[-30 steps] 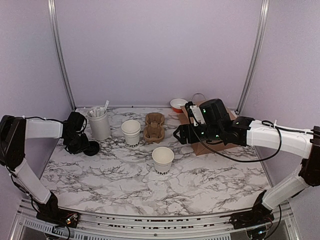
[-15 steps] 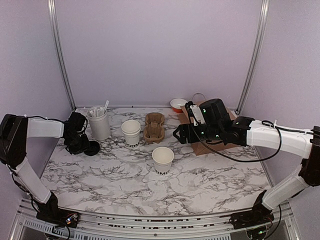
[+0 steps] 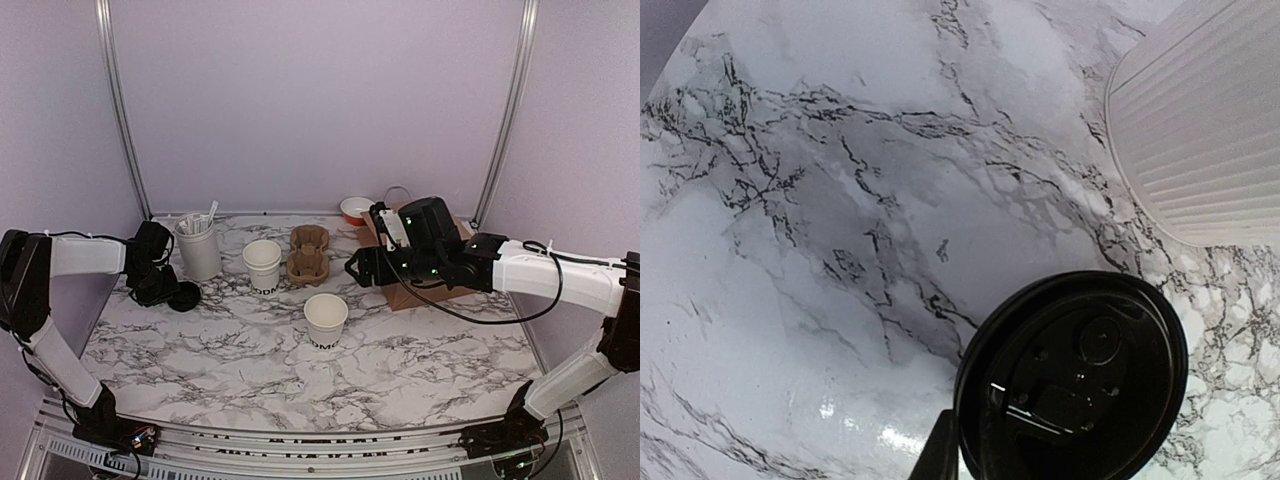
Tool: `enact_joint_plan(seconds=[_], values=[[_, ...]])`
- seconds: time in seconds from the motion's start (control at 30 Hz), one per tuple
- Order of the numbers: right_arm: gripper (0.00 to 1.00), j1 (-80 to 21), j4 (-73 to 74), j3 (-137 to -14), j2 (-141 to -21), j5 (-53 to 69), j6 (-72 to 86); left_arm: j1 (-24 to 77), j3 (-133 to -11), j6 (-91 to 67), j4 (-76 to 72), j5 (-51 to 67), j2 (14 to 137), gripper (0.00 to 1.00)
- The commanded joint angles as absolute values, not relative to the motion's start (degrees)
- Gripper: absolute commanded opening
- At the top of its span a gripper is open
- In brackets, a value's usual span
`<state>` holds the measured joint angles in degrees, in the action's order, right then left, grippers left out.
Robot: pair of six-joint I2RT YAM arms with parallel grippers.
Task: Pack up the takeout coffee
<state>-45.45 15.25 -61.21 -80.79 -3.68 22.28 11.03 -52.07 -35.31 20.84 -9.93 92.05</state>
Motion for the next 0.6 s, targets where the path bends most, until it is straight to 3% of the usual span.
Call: enact_joint_plan(seconds=[0.0,0.13,0.23,0.33,0.57], values=[[0.83,-45.2,13.5,-62.2,-82.1,-2.7,22.7,10.8,-52.8,-34.1,23.5,-9.3,90.2,0.07],[0.83,-45.2,13.5,-62.2,-82.2,-2.6,22.7,10.8,-52.4,-34.0,23.6,-9.5,90.3,0.06],[0.82,-45.2,13.5,-62.1,-82.2,-2.5,22.8,10.8,-52.7,-34.1,23.5,-9.4,91.1,0.20],[0.82,-45.2,13.4,-61.9,-82.1,-2.5,22.8,10.9,-53.3,-34.4,23.4,-9.0,91.8,0.27],[0.82,-45.3,13.2,-61.5,-81.9,-2.6,22.9,10.9,-55.0,-34.0,23.6,-9.0,94.0,0.26]])
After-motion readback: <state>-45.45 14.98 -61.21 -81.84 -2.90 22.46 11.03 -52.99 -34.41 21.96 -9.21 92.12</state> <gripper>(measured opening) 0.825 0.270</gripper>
